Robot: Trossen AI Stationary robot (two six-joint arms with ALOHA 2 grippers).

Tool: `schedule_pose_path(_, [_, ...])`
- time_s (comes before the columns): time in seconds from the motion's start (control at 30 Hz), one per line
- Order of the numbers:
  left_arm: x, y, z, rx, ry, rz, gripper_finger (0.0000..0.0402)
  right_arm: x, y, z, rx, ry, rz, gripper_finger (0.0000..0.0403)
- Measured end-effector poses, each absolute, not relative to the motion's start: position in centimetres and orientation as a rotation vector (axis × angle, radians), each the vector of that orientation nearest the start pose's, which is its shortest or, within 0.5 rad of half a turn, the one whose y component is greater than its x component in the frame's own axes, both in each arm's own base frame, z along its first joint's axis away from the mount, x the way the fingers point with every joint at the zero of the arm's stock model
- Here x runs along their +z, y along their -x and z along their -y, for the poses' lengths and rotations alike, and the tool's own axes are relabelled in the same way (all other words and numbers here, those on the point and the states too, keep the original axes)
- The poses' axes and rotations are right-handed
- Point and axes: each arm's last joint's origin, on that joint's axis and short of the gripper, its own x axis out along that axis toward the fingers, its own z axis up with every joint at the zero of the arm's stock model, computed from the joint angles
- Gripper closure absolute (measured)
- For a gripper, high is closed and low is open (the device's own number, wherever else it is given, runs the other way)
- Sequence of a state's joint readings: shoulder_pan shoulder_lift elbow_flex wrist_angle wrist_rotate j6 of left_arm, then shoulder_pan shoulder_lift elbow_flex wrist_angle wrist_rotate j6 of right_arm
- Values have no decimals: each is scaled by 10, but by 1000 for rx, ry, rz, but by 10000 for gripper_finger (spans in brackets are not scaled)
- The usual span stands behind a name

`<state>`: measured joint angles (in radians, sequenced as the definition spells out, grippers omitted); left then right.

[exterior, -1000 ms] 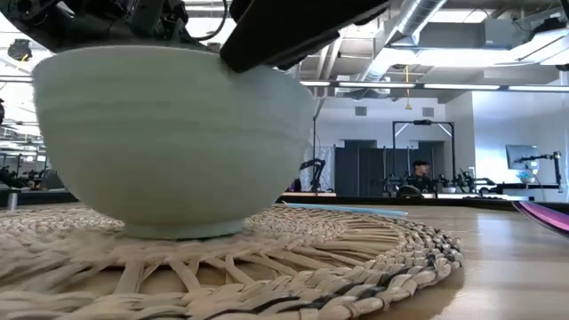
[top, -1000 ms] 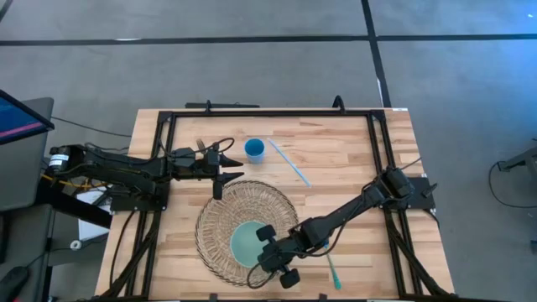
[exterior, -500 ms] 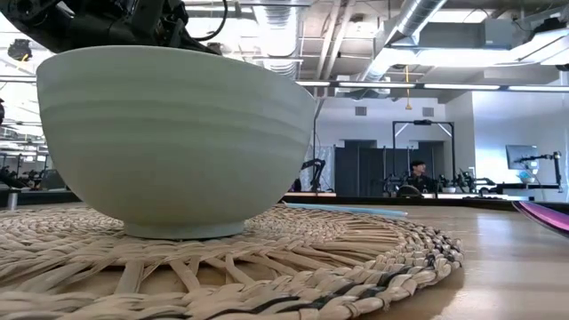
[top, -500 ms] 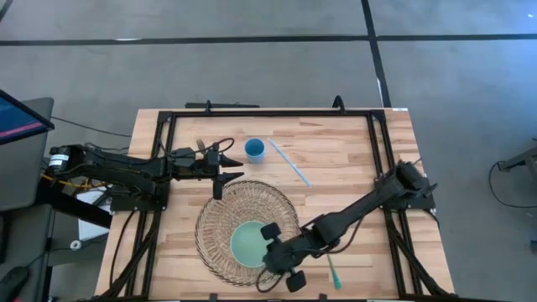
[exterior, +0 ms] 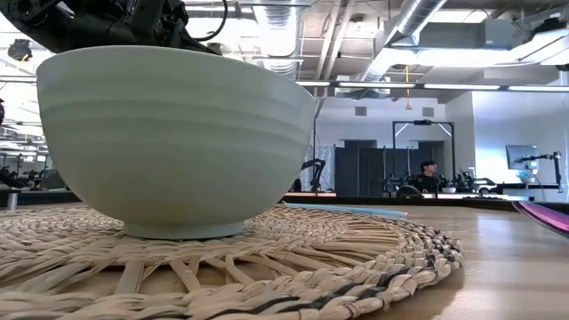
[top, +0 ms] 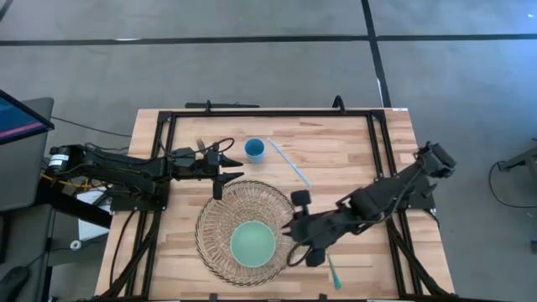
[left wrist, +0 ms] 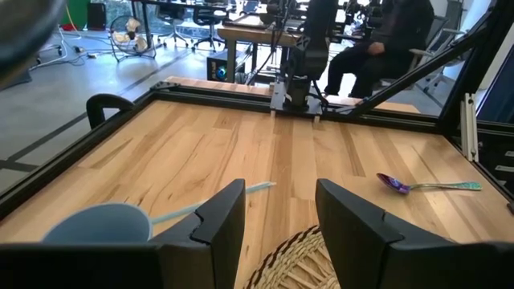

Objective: Pick & Place Utensil
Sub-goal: Put the blue spoon into the green bowl on the woven placemat

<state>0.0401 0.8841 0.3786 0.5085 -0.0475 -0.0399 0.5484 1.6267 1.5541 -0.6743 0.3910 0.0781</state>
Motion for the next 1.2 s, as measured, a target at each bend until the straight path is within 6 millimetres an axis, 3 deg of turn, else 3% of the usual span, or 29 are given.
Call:
schedule_pose_path(0.13, [242,-192,-9,88,42,5,247,330,-295,-164,63,217,-680,347])
schedule_pose_path(0.37, [242,-192,-9,87,42,5,247,288,-281,-145,-21,90,-721,347])
schedule_pose_path(0.53, [242,-192,-9,88,42,6,247,280,-271,-138,-67,-17,-740,347])
schedule_pose_path(0.93, [241,-192,-9,88,42,2,247,261,-247,-166,-127,-174,-859,347])
schedule_pose_path(1.2, [245,-192,-9,89,34,37,247,250,-230,-171,-264,-284,-978,347])
